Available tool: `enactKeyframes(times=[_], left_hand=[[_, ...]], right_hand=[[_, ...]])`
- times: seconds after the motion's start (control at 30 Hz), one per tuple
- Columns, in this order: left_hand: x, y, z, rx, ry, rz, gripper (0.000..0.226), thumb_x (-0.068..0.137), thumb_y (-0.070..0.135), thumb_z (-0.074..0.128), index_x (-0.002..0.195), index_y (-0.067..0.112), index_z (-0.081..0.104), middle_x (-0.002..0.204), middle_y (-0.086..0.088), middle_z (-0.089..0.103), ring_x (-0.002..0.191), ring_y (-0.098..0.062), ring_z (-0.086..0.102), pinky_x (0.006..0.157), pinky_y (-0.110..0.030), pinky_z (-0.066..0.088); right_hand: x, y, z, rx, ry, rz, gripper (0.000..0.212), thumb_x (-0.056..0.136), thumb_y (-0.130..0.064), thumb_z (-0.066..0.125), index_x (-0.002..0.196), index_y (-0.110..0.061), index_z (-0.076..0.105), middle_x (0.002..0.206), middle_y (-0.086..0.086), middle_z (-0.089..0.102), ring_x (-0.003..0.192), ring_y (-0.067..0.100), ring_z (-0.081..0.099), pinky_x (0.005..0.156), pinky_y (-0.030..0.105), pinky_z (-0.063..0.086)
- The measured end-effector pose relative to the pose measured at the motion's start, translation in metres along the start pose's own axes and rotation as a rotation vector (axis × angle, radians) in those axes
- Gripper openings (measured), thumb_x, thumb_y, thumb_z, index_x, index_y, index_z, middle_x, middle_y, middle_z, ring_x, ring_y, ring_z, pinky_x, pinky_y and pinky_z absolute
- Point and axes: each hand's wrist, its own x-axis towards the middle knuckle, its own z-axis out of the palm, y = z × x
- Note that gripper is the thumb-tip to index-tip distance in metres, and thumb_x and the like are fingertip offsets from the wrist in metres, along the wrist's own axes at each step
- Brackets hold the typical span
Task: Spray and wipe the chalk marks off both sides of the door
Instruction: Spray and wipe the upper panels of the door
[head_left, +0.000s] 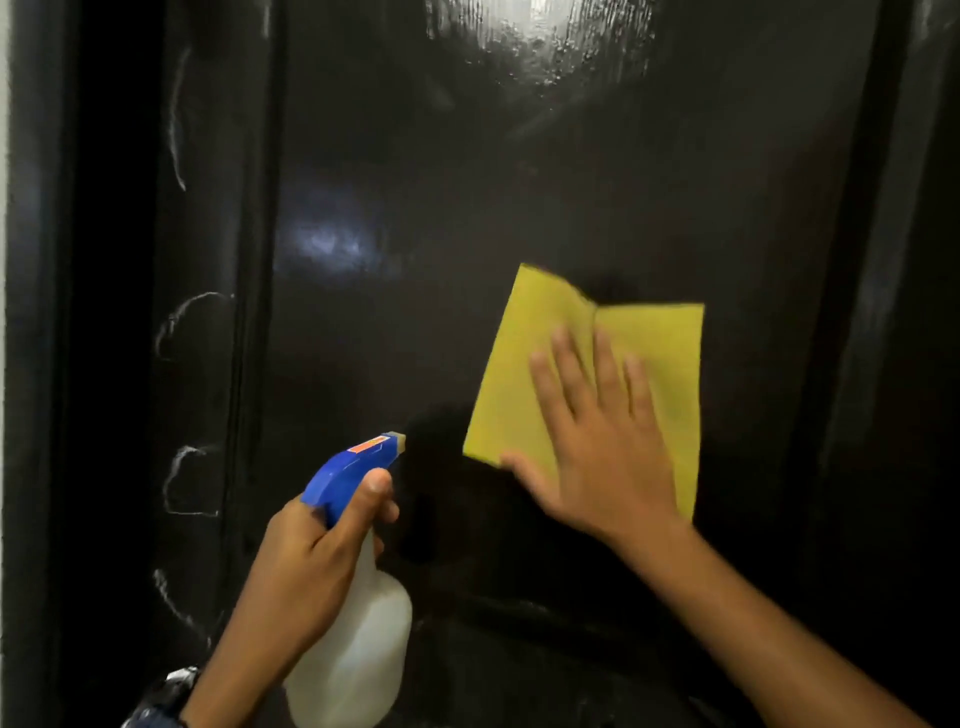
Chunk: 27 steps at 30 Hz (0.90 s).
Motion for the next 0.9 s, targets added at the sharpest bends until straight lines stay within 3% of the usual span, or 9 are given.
enactKeyframes(times=[0.13,0.2,0.3,0.5,0.67,0.77,0.83,0.9], left_hand=[[0.015,-0.002,-0.034,0.042,-0.013,0.035,0.076,0.062,0.099,0.039,0.078,0.031,0.07,0.073,-0.005,0.072,0.064,-0.018,0.068,0.069,-0.039,0.056],[0.019,-0.001,-0.049,0.047,0.005,0.036,0.086,0.057,0.1,0.041,0.072,0.021,0.07,0.069,-0.005,0.071,0.062,-0.018,0.067,0.07,-0.041,0.056],[0.031,-0.001,-0.069,0.058,0.047,0.065,0.077,0.067,0.091,0.045,0.075,0.019,0.069,0.068,0.001,0.07,0.062,-0.014,0.066,0.065,-0.032,0.053],[0.056,-0.007,-0.098,0.086,0.012,0.074,0.08,0.07,0.089,0.045,0.076,0.012,0.067,0.067,-0.008,0.068,0.062,-0.02,0.066,0.064,-0.029,0.052],[0.073,-0.017,-0.124,0.055,0.047,0.102,0.057,0.076,0.084,0.045,0.085,0.033,0.068,0.072,-0.009,0.066,0.06,-0.011,0.063,0.059,-0.02,0.048],[0.08,-0.019,-0.137,-0.01,0.06,0.107,0.049,0.073,0.077,0.049,0.079,0.032,0.068,0.071,-0.013,0.063,0.056,-0.012,0.058,0.056,-0.017,0.044],[0.084,-0.025,-0.144,-0.022,0.052,0.125,0.063,0.077,0.083,0.049,0.076,0.023,0.067,0.065,-0.015,0.061,0.054,-0.014,0.056,0.055,-0.02,0.044],[0.085,-0.031,-0.15,-0.007,0.049,0.121,0.069,0.077,0.084,0.047,0.075,0.018,0.068,0.057,-0.006,0.058,0.049,-0.006,0.051,0.052,-0.017,0.042]], right_hand=[[-0.091,-0.064,0.038,-0.032,-0.109,-0.392,0.101,0.08,-0.082,0.047,0.153,-0.013,0.04,0.166,0.012,0.018,0.154,0.034,0.003,0.124,0.05,0.0],[-0.097,-0.079,0.043,-0.043,-0.157,-0.47,0.097,0.08,-0.083,0.046,0.149,-0.014,0.048,0.164,0.009,0.027,0.154,0.03,0.004,0.123,0.046,0.004],[-0.034,-0.088,0.034,0.027,-0.052,-0.395,0.09,0.082,-0.073,0.05,0.152,-0.017,0.043,0.163,0.005,0.03,0.155,0.029,0.002,0.115,0.048,0.019],[0.175,-0.093,-0.012,-0.056,0.111,-0.1,0.088,0.092,-0.071,0.027,0.161,-0.017,0.017,0.169,0.007,0.007,0.155,0.035,0.0,0.123,0.058,0.006],[0.192,-0.129,-0.012,-0.014,0.109,-0.002,0.092,0.094,-0.068,0.025,0.16,-0.007,0.007,0.168,0.014,-0.003,0.155,0.035,-0.007,0.123,0.056,0.005],[0.115,-0.181,0.028,-0.013,0.076,-0.176,0.096,0.089,-0.067,0.046,0.157,-0.004,0.024,0.166,0.018,0.009,0.154,0.039,-0.001,0.123,0.057,0.005],[0.048,-0.238,0.051,-0.114,0.008,-0.439,0.093,0.084,-0.064,0.055,0.152,-0.002,0.038,0.161,0.018,0.025,0.153,0.042,-0.002,0.122,0.058,-0.004],[0.026,-0.266,0.053,-0.206,-0.113,-0.575,0.09,0.084,-0.053,0.053,0.152,0.001,0.031,0.158,0.009,0.03,0.152,0.033,0.018,0.122,0.053,-0.011]])
